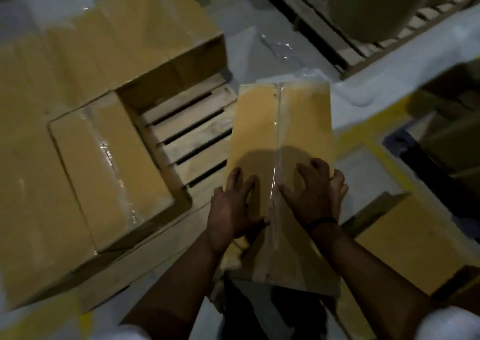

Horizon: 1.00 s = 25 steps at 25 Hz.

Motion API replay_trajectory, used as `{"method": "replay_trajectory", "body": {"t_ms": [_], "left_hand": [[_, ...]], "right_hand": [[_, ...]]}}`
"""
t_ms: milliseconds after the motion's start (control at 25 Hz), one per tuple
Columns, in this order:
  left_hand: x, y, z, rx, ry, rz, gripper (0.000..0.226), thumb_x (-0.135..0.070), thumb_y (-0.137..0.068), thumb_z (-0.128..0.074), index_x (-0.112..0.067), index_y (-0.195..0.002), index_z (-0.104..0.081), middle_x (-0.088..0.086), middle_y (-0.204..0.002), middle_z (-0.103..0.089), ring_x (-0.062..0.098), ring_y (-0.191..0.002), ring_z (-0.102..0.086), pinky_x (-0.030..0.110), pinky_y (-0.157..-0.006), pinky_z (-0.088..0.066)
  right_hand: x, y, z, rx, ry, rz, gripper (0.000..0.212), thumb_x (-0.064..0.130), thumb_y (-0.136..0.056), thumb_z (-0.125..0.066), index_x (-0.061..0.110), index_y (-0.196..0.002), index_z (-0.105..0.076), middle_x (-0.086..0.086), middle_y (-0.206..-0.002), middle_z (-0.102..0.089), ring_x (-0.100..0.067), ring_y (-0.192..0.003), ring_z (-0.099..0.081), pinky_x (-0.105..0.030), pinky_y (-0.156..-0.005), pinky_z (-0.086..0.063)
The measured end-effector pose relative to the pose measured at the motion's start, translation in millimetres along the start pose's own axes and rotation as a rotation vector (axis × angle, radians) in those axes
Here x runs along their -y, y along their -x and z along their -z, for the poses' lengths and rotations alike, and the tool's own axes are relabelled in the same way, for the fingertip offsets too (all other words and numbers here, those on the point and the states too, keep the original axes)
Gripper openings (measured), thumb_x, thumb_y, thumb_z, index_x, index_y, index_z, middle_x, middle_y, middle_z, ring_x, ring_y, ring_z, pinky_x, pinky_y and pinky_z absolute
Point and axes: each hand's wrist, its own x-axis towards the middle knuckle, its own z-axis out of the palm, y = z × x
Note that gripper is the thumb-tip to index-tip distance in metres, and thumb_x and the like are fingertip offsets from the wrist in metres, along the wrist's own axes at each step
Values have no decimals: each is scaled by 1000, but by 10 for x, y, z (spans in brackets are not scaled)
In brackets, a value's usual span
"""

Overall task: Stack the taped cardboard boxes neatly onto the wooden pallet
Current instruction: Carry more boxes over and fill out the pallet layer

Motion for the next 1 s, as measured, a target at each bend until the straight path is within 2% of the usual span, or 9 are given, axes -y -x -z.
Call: {"method": "replay_trajectory", "body": {"t_ms": [120, 240, 440, 600, 840, 1000], "left_hand": [[645, 1, 234, -8, 84, 76, 119, -83, -63, -73, -46, -158, -13, -3, -170, 8, 39, -130, -49, 50, -104, -48], [1150, -26, 413, -79, 101, 95, 116, -83, -66, -70, -42, -160, -15, 1, -171, 6, 37, -144, -34, 46, -109, -41], [1776, -288, 573, -110, 226, 239, 117, -80, -64, -74, -45, -158, -14, -6, -169, 14, 43, -143, -30, 55, -112, -38], [2007, -584, 539, -131, 293, 365, 119, -78, -65, -77, -44, -159, -14, -10, -167, 20, 45, -145, -27, 57, -115, -36], [2243, -1008, 355, -207, 370, 528, 119, -75, -66, -78, -41, -161, -14, -10, -167, 20, 43, -146, -28, 53, -117, -35], [2397, -1281, 315, -203, 366, 558, 122, -70, -67, -81, -41, -162, -10, -7, -166, 27, 41, -147, -26, 48, -117, -35]], "right_hand": [[776, -233, -161, 24, 36, 115, 66, 73, -73, -67, 32, -125, -62, 2, -147, -37, -44, -128, -33, -52, -97, -35], [1368, -477, -333, 33, 57, 203, 67, 77, -71, -65, 35, -123, -60, 2, -147, -35, -43, -125, -35, -50, -94, -35], [2031, -906, -684, 97, 60, 322, 66, 79, -69, -63, 39, -122, -54, 0, -147, -33, -43, -125, -36, -54, -97, -39], [2431, -1339, -980, 160, 115, 443, 71, 80, -71, -58, 41, -130, -47, -1, -150, -29, -42, -132, -31, -57, -102, -38], [2766, -1938, -1491, 250, 123, 622, 70, 78, -73, -59, 45, -131, -42, -1, -153, -25, -41, -138, -27, -59, -107, -34], [2842, -2209, -1803, 319, 132, 613, 72, 80, -74, -57, 42, -134, -43, -1, -154, -21, -44, -138, -27, -60, -107, -35]]}}
